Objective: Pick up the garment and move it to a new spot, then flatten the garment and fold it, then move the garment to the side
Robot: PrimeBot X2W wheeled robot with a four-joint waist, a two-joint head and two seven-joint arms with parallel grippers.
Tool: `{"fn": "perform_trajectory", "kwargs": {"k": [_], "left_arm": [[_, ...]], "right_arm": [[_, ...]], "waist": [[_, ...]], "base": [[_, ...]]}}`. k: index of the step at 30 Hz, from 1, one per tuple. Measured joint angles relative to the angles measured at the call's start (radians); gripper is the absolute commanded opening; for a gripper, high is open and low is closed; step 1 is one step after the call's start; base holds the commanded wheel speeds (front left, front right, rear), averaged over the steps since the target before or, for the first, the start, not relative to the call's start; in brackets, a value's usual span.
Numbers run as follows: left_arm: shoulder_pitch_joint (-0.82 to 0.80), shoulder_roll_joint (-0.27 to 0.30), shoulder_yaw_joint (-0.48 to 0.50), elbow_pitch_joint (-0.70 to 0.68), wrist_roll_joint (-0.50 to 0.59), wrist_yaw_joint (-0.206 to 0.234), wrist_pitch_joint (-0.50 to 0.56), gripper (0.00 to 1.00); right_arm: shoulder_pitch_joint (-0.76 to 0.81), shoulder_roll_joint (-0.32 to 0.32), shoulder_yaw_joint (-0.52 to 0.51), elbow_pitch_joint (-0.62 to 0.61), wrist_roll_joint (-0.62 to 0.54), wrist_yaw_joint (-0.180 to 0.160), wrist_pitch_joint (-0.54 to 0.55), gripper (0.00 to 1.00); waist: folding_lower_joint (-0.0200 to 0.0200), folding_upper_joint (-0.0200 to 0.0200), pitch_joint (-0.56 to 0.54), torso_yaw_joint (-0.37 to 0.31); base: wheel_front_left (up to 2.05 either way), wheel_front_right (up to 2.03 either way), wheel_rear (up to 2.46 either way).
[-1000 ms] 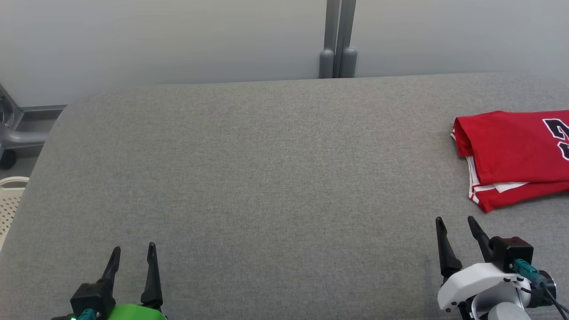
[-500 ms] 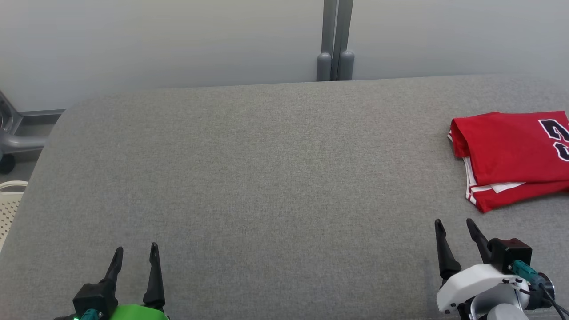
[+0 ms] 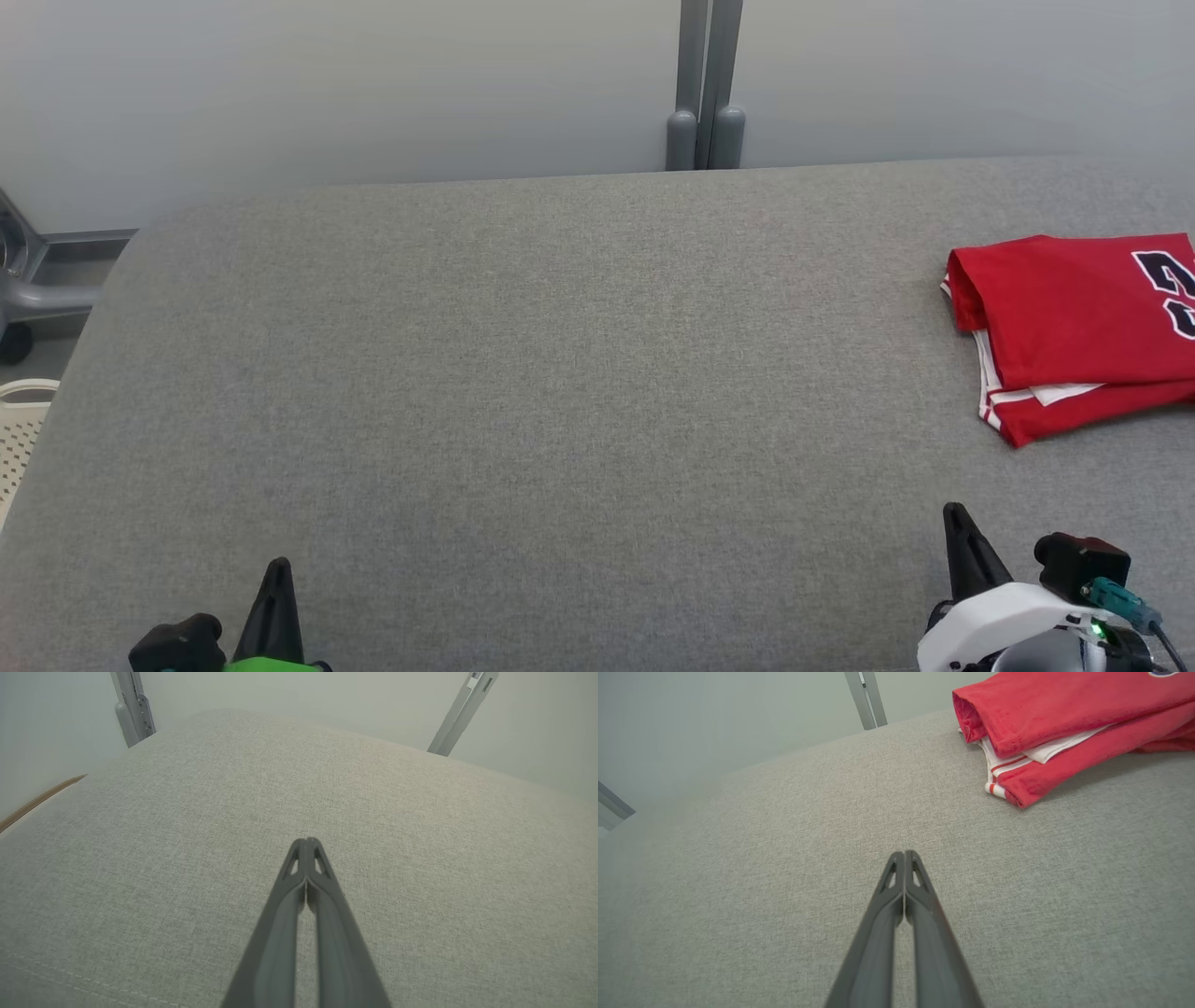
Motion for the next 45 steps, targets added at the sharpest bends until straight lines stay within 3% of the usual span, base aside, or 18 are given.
{"fn": "perform_trajectory", "kwargs": {"k": [22, 45], "left_arm": [[-0.031, -0.007, 0.049, -0.040, -0.346, -0.008, 0.114, 0.00], [-0.067, -0.011, 0.098, -0.072, -0.636, -0.016, 0.219, 0.00]], "right_arm": [[0.000, -0.001, 0.023, -0.076, 0.364, 0.000, 0.045, 0.00], [0.000, -0.005, 0.040, -0.137, 0.679, 0.000, 0.089, 0.00]], "waist": [[0.0000, 0.0000, 0.002, 0.002], [0.0001, 0.0000, 0.004, 0.004]], "base": [[0.00, 0.00, 0.00], [0.00, 0.00, 0.00]]}}
